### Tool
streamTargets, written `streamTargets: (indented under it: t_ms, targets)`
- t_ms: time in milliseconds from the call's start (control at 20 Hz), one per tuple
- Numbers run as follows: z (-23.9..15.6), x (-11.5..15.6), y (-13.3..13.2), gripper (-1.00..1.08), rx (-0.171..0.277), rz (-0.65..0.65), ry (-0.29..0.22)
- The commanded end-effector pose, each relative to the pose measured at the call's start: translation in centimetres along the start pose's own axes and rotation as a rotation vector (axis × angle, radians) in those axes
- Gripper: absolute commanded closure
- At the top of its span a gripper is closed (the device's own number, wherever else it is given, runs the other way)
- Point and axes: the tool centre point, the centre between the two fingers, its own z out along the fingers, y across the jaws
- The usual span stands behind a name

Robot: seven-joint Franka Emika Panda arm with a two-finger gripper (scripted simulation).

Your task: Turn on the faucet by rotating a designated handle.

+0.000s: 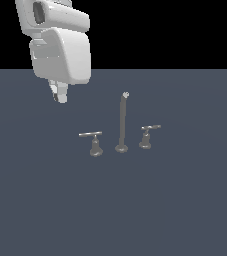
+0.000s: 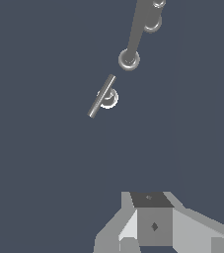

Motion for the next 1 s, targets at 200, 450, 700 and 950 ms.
streamTargets:
  t_ms: [200,450,700,950]
  targets:
    - [3.1,1.7,-2.2,1.08,0.004,0.113,0.004]
    - [5.5,3.1,-3.7,1.08,0.005,0.198,0.009]
    - [7.9,4.9,-5.1,1.08,0.005,0.287,0.014]
    - [10.3,6.8,-6.3,1.08,0.004,0.376,0.021]
